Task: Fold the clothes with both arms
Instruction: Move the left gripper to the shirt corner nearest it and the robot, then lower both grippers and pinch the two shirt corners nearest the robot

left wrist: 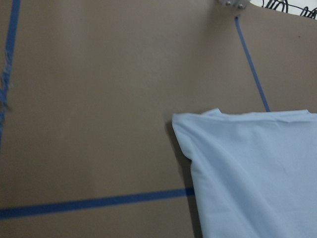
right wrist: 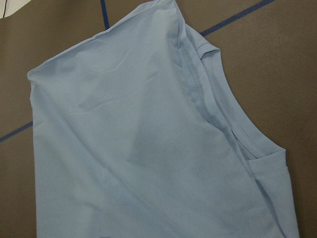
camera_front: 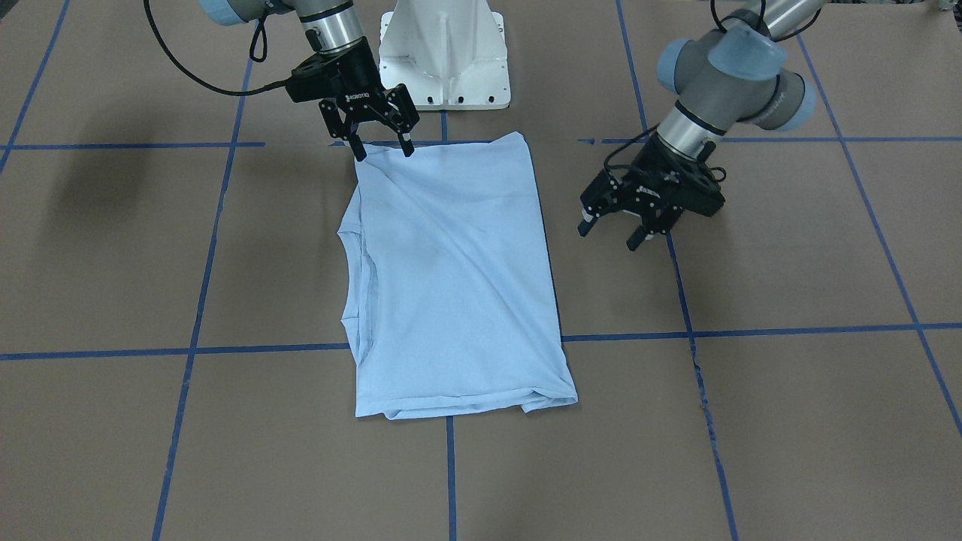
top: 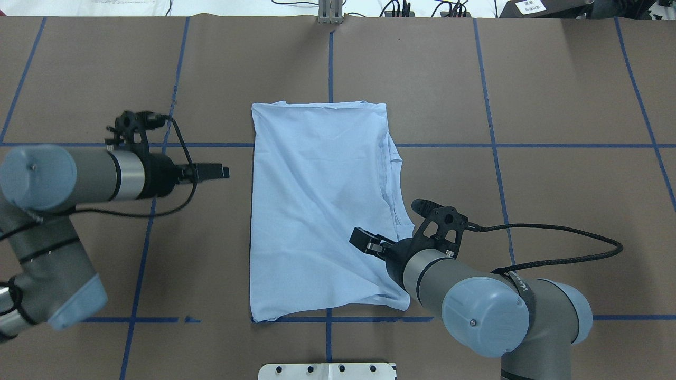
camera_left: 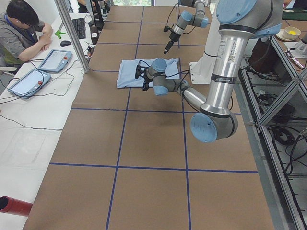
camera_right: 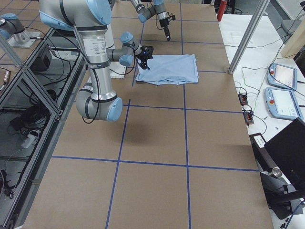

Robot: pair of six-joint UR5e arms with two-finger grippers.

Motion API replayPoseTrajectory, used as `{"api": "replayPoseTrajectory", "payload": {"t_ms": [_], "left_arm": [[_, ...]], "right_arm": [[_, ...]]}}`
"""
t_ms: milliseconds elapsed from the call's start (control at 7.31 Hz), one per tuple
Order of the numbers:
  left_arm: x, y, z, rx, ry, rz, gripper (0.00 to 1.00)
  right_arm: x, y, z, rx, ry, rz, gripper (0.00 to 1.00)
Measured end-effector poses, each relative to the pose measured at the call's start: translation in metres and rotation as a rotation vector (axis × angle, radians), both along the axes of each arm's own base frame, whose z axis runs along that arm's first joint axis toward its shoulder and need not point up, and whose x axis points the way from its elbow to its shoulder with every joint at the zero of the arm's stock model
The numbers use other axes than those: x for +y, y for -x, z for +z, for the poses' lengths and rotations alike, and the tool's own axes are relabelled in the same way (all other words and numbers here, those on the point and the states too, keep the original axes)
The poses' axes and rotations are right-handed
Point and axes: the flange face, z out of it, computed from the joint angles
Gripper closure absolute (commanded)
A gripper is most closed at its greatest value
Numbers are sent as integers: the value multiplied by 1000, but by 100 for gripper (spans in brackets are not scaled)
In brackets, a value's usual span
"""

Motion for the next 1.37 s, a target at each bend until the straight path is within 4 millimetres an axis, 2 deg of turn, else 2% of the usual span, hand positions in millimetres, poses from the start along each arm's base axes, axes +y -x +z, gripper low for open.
{"api": "replayPoseTrajectory", "payload": {"t_ms": [274,547,821,1368], "left_arm": [[82,-41,-9,7,139,-3,30],[138,-87,-12,-18,248,-6,33],[168,-117,-26,-51,307,15,33],[185,-128,-31,-60,320,41,33]], "right_arm": [[-5,-3,6,-8,30,28,5],[-7,-3,7,-8,34,36,4],[-7,-3,8,-6,34,38,4],[-8,0,11,0,39,42,4]]}}
